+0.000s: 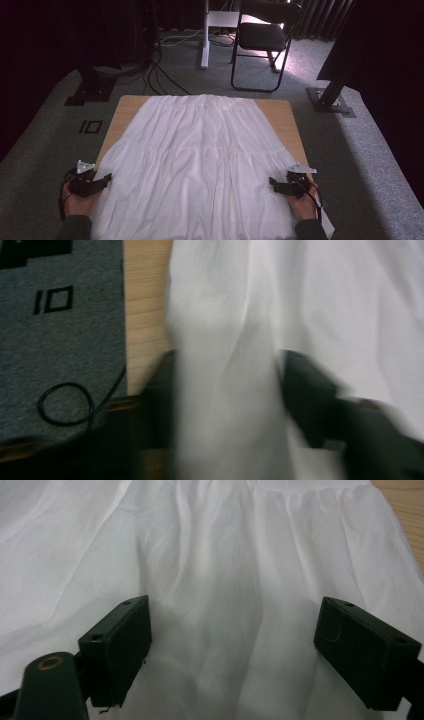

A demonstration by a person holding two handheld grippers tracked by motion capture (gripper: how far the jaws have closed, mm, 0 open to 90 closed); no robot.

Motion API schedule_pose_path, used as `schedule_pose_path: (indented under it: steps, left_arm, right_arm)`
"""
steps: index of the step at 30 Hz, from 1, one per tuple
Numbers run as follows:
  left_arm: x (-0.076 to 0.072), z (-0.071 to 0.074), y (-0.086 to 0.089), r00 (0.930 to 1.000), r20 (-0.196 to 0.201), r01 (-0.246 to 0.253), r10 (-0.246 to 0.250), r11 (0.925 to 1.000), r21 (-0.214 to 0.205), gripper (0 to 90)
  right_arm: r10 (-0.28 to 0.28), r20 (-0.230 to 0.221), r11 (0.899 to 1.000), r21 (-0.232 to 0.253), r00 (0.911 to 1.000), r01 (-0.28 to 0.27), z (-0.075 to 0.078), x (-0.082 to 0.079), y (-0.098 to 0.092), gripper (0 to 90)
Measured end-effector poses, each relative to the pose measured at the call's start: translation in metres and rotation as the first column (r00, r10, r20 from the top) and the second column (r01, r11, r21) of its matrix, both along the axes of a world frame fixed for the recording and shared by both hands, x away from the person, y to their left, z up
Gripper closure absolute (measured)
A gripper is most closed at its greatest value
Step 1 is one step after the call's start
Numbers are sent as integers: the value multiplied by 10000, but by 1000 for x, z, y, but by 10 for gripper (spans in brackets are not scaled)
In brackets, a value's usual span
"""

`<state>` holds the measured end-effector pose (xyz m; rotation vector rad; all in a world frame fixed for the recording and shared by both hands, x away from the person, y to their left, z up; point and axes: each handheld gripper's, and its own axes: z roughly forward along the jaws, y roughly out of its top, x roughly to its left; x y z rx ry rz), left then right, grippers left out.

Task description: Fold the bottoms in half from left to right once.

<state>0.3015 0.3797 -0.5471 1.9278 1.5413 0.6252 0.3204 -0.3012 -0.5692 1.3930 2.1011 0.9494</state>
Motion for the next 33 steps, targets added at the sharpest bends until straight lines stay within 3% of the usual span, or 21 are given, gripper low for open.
schedule_pose_path:
  steps: [2, 4, 5, 8, 14, 16, 21, 23, 24, 26, 27, 29, 30, 31, 33]
  left_arm:
    - [0, 2, -1, 9999, -148, 83, -84, 9999, -59, 768]
    - [-1, 4, -6, 9999, -121, 37, -26, 9962, 867, 871]
    - [-2, 5, -7, 9999, -14, -102, 105, 9925, 1218, 875]
    - [-4, 12, 3, 9972, 412, -666, 620, 9904, 1210, 881]
    - [-6, 29, 29, 9868, 768, -1542, 1424, 9715, 1798, 883]
    - [-6, 33, 38, 9815, 832, -1863, 1727, 9617, 2010, 883]
    - [-9, 39, 63, 9585, 1010, -2823, 2666, 9371, 2054, 884]
    - [-9, 41, 68, 9499, 1104, -3095, 2923, 9291, 2026, 883]
    - [-9, 42, 68, 9490, 1116, -3122, 2950, 9286, 2006, 883]
    - [-11, 50, 63, 9535, 1279, -2926, 2729, 9401, 1751, 882]
    - [-14, 58, 56, 9614, 1410, -2580, 2364, 9524, 1623, 881]
    - [-18, 72, 42, 9735, 1627, -1862, 1608, 9702, 1553, 879]
    - [-19, 77, 36, 9758, 1710, -1625, 1362, 9752, 1505, 878]
    - [-22, 87, 26, 9781, 1888, -1134, 879, 9851, 1290, 878]
    - [-25, 102, 10, 9770, 2124, -393, 170, 9941, 1015, 878]
  right_arm:
    - [7, 8, 10000, 2, 10000, -7, 0, 0, 0, 146]
    - [15, 9, 10000, -4, 10000, -15, 0, 0, 0, 146]
    - [14, 7, 10000, -3, 10000, -14, 0, 0, 0, 146]
    - [14, 9, 10000, -3, 10000, -14, 0, 0, 0, 146]
    - [16, 11, 10000, -4, 10000, -16, 0, 0, 0, 146]
    - [13, 11, 10000, -1, 10000, -13, 0, 0, 0, 146]
    - [13, 12, 10000, -3, 10000, -13, 0, 0, 0, 146]
    - [14, 11, 10000, -2, 10000, -14, 0, 0, 0, 146]
    - [14, 7, 10000, 5, 10000, -14, 0, 0, 0, 146]
    - [11, 6, 10000, 8, 10000, -11, 0, 0, 0, 146]
    - [3, 5, 10000, 18, 10000, -3, 0, 0, 0, 146]
    - [16, 7, 10000, 7, 10000, -16, 0, 0, 0, 146]
    - [7, -1, 10000, 14, 10000, -7, 0, 0, 0, 146]
    - [15, 5, 10000, 10, 10000, -15, 0, 0, 0, 146]
    - [12, 5, 10000, 9, 10000, -12, 0, 0, 0, 146]
